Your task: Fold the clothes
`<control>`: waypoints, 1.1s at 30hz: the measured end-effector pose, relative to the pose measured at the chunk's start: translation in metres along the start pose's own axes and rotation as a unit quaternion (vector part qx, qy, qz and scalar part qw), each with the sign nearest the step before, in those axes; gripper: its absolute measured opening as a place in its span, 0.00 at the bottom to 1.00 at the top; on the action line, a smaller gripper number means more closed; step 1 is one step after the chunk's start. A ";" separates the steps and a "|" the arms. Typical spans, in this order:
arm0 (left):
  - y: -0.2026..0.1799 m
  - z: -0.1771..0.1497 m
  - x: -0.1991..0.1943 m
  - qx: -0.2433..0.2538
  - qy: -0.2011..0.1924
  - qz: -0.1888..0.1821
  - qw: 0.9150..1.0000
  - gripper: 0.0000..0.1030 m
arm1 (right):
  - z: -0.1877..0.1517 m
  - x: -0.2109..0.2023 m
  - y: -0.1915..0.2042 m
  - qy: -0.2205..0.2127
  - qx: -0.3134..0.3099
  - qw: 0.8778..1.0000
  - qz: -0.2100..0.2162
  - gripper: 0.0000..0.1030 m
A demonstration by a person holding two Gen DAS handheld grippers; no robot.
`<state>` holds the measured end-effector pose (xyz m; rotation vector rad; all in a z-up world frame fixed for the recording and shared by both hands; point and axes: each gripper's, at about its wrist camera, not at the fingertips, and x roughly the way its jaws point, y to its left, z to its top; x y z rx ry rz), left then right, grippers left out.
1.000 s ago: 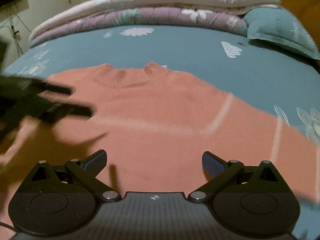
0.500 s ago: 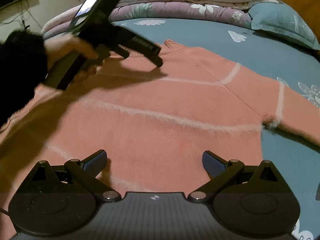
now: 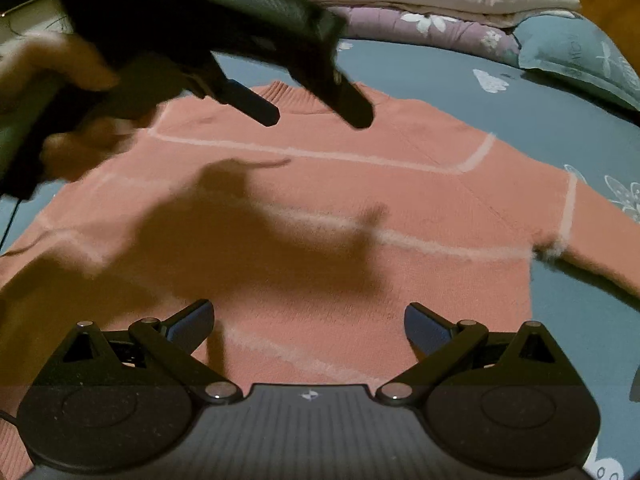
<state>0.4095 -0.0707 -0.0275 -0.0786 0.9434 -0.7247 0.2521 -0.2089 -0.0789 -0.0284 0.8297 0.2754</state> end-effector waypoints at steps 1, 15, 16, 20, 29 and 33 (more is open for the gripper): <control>-0.002 -0.005 -0.002 -0.008 -0.001 -0.008 1.000 0.97 | -0.001 0.000 0.001 0.000 -0.003 1.000 -0.002 1.00; 0.008 -0.028 0.032 -0.128 0.036 -0.138 0.981 0.98 | -0.007 0.000 0.001 -0.001 -0.017 1.000 -0.005 1.00; 0.013 -0.027 0.022 -0.129 0.023 -0.137 0.982 0.98 | -0.007 -0.001 0.000 -0.002 -0.017 1.000 -0.003 1.00; 0.042 -0.025 -0.019 -0.126 -0.025 -0.073 0.989 0.98 | 0.004 -0.009 -0.007 -0.022 -0.005 0.999 0.026 1.00; 0.116 -0.058 -0.064 -0.207 -0.044 -0.002 0.977 0.99 | 0.078 0.045 -0.006 -0.017 0.013 0.977 0.211 1.00; 0.135 -0.072 -0.060 -0.227 -0.045 -0.006 0.973 0.98 | 0.085 0.086 -0.025 0.015 0.058 0.965 0.256 0.99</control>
